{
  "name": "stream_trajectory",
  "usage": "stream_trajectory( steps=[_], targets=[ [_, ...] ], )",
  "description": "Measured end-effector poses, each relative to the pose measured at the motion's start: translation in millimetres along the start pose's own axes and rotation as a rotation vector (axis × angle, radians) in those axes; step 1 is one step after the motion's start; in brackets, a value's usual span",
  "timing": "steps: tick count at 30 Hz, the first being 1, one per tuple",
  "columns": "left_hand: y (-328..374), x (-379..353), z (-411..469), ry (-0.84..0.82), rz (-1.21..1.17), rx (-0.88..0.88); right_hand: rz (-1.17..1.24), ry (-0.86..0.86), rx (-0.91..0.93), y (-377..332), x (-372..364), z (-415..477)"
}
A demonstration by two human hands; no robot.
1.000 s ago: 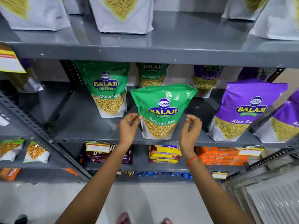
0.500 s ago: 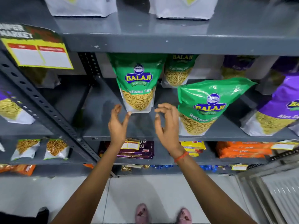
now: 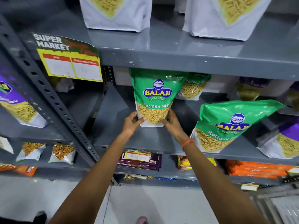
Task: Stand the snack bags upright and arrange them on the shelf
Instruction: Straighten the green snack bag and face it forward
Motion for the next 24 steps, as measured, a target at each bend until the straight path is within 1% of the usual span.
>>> stream_trajectory(
  steps=[3, 7, 12, 16, 20, 24],
  targets=[
    [-12.7, -2.1, -35.6, -0.022, -0.021, -0.009, -0.040, 0.040, 0.073, 21.4, -2.4, -29.6],
    [-27.0, -4.1, -69.2, -0.031, -0.111, -0.022, -0.072, 0.047, 0.094, 32.5, -6.5, -64.4],
    [-21.9, -2.6, -71.8, -0.019, -0.106, -0.025, -0.039, 0.047, 0.104, 27.1, -7.7, -78.0],
    [-12.4, 3.6, -67.5, -0.038, -0.100, -0.008, -0.086, 0.076, 0.076, 25.2, -10.6, -72.7],
    [-9.2, 8.1, -75.9, -0.048, -0.087, 0.022, -0.125, 0.053, 0.024, 49.2, -13.7, -72.9],
    [-15.0, 4.6, -88.0, -0.071, -0.045, 0.007, -0.151, 0.056, 0.032, 47.7, -15.3, -86.5]
  ],
)
Point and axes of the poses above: each hand's wrist, its own z-axis towards the middle knuckle, its own x-axis out of the back of the hand, y = z × x, the point moved 1 cm from there along z, towards the middle knuckle
